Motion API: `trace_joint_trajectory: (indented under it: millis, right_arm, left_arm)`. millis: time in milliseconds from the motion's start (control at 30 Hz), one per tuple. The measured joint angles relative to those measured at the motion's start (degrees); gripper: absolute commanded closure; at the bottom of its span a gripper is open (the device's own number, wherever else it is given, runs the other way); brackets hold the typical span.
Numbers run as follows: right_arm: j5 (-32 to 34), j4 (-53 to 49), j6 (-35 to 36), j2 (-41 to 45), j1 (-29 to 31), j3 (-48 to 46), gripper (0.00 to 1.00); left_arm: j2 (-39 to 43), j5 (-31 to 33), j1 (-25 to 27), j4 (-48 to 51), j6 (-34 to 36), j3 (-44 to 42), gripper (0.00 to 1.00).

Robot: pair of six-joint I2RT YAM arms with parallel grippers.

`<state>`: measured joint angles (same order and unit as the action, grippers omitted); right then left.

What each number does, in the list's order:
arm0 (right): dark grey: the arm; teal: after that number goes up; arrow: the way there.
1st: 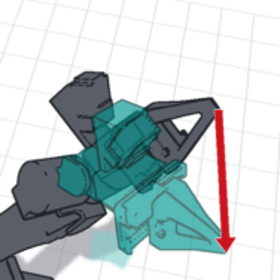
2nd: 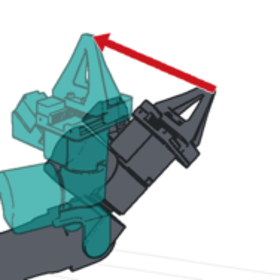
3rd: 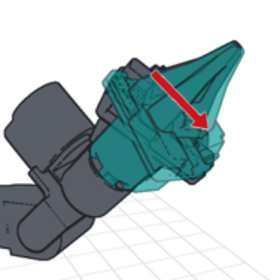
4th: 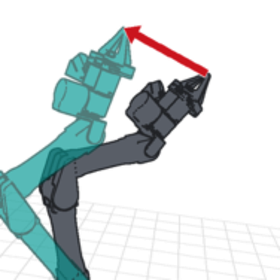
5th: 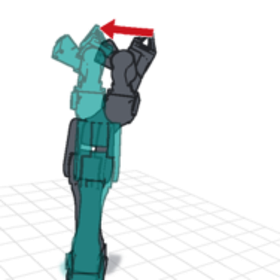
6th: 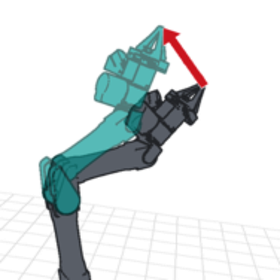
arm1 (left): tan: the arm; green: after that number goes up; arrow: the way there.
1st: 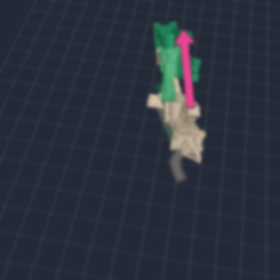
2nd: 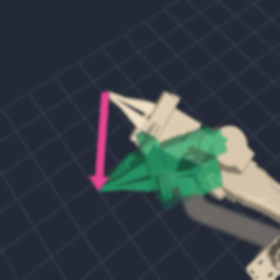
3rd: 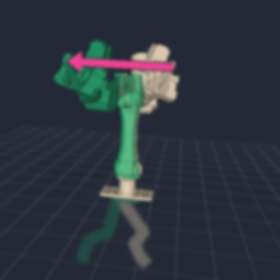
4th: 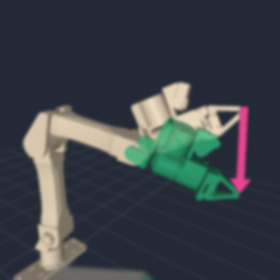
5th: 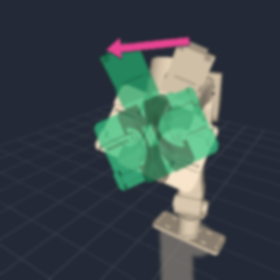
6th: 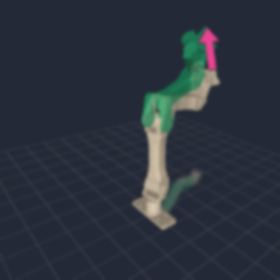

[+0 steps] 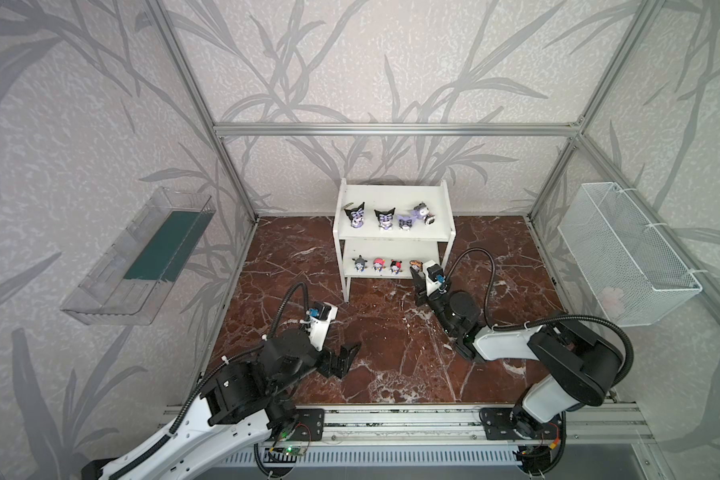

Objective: Place and organize the plastic toys onto the shelf
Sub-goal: 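Set the lion Doraemon on the lower tier beside the penguin and release it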

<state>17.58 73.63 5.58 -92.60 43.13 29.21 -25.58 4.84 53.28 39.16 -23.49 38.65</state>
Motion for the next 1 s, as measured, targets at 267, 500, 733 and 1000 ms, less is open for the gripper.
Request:
trace_joint_trajectory:
  millis: [267, 500, 733, 1000]
  right_arm:
    - [0.5, 0.4, -1.3, -2.3, 0.0, 0.2, 0.70]
    - [1.0, 0.4, -2.0, -2.3, 0.0, 0.8, 0.61]
    - [1.5, 0.3, -2.4, -2.3, 0.0, 0.9, 0.55]
    - [1.3, -0.9, -2.3, -0.7, 0.0, 0.9, 0.42]
  left_arm:
    - [0.0, 0.0, 0.0, 0.0, 0.0, 0.0, 0.03]
    - [0.0, 0.0, 0.0, 0.0, 0.0, 0.0, 0.03]
    - [0.0, 0.0, 0.0, 0.0, 0.0, 0.0, 0.03]
    - [0.0, 0.0, 0.0, 0.0, 0.0, 0.0, 0.03]
